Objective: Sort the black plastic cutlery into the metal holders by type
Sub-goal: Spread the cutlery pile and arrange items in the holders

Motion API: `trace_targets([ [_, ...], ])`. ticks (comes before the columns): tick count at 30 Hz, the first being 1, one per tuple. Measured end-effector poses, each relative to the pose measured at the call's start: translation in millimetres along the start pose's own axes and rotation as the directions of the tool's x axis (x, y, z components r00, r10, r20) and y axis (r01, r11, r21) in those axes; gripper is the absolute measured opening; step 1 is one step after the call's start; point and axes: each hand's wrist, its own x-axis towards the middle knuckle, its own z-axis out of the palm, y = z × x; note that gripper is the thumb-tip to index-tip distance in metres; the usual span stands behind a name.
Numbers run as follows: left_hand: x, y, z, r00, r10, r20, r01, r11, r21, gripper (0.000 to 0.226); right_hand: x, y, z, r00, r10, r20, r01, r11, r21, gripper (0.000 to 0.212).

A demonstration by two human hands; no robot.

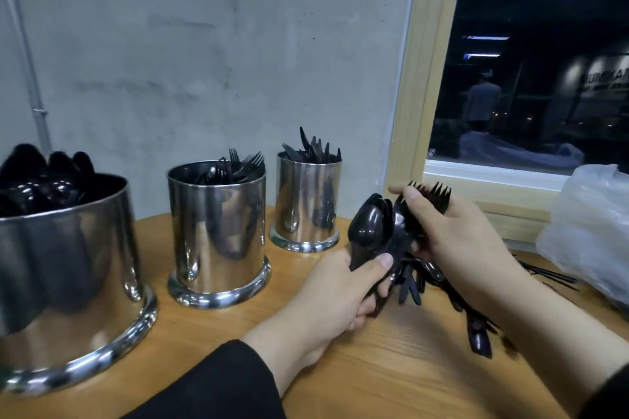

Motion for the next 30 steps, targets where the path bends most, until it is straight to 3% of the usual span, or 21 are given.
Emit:
trace_targets([
  [4, -12, 14, -21, 0.991, 0.045, -0.126, -0.055, 0.995, -0.078, 0.024, 15, -34, 20, 0.978, -0.150, 0.146, 0.171, 0.974, -0.149, 0.033],
  [7, -20, 27, -43, 0.942, 0.121, -0.312, -0.134, 0.991, -0.021, 0.034, 29, -59, 40, 0.965, -0.231, 0.127, 0.245, 0.963, -0.109, 0.032],
  [9, -24, 34, -61, 0.854, 0.184, -0.487, -0.193, 0.981, 0.032, 0.031, 43, -79, 52, 0.953, -0.302, 0.027, 0.303, 0.952, -0.042, 0.027],
  [11, -25, 38, -82, 0.720, 0.223, -0.658, -0.289, 0.957, 0.008, 0.032, 61, -98, 64, 0.930, -0.365, -0.052, 0.365, 0.931, -0.009, 0.026],
  [13, -25, 38, -101, 0.575, 0.192, -0.795, -0.374, 0.926, -0.047, 0.040, 82, -112, 81, 0.914, -0.399, -0.075, 0.399, 0.917, -0.012, 0.029],
  [15, -26, 37, -113, 0.501, 0.135, -0.855, -0.440, 0.890, -0.117, 0.042, 102, -117, 102, 0.909, -0.412, -0.060, 0.408, 0.910, -0.069, 0.031],
  [20, -25, 34, -120, 0.511, 0.083, -0.855, -0.448, 0.875, -0.183, 0.038, 128, -108, 154, 0.909, -0.416, 0.013, 0.412, 0.895, -0.172, 0.016],
  [22, -25, 35, -119, 0.524, 0.084, -0.848, -0.442, 0.878, -0.185, 0.038, 128, -95, 168, 0.910, -0.382, 0.161, 0.414, 0.851, -0.322, 0.014],
  [25, -26, 37, -118, 0.557, 0.075, -0.827, -0.421, 0.884, -0.203, 0.038, 119, -74, 177, 0.887, -0.290, 0.358, 0.447, 0.731, -0.515, 0.028],
  [30, -29, 41, -113, 0.600, 0.052, -0.799, -0.389, 0.891, -0.234, 0.041, 106, -79, 168, 0.836, -0.383, 0.392, 0.535, 0.726, -0.431, 0.042],
])
